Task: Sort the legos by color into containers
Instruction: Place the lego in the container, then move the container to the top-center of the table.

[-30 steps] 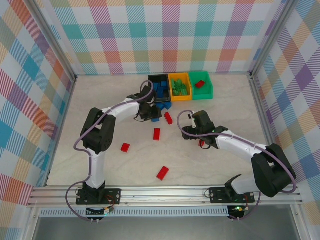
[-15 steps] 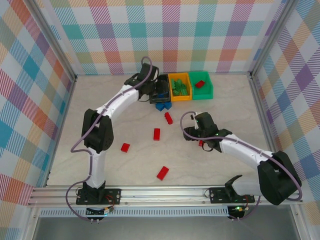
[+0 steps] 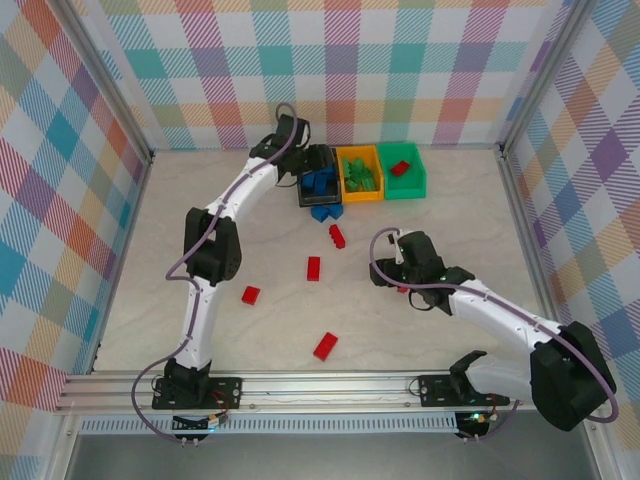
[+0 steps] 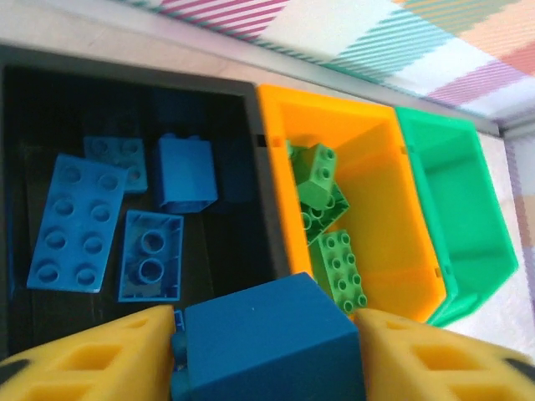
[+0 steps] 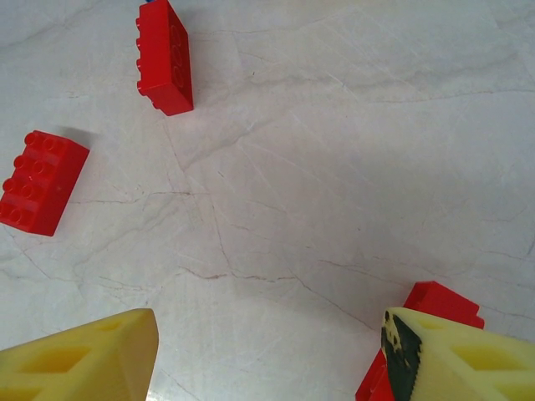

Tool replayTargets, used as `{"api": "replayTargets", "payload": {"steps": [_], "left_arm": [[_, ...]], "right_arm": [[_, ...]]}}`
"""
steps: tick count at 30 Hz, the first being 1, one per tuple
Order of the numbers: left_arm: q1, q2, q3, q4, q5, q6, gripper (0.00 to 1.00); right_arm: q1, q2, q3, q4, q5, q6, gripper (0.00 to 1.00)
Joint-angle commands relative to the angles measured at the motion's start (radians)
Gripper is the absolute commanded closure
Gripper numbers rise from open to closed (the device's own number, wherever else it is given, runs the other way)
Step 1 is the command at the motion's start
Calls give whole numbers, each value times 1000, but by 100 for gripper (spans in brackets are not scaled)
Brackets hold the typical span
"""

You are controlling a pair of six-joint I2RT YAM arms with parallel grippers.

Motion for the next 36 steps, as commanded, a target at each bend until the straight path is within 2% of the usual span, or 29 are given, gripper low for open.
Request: {"api": "replayTargets", "payload": {"steps": [1,3,4,11,14,20,25,31,36], "left_arm": [[8,-35,-34,4,6,-20,27],[6,-95,-141,67,16,-21,18],[5,-137,-207,103,20,-19,17],[-1,-488,-753,415,16,-41,18],[-9,-602,-922,430,3,-37,19],[-29,-777,-1145,410,-41,-34,19],[-62,-855,-1259,404,-78,-36,19],[-120,-896,-1372,449,-118,-90,19],[-157,-901,-1420,460,-144,-122,19]], "right_arm": [[-1,-18,-9,-15,-17,19,28],[-1,-2,-8,-5,-26,20,28],[-1,13,-4,3,-36,21,28],[-1,172,62,72,-128,39,28],[-1,256,118,83,-144,26,28],[0,425,286,89,-132,-22,28],[-23,584,477,58,-112,-36,28],[-108,764,679,47,-300,34,28],[-111,878,818,-18,-336,10,28]]}}
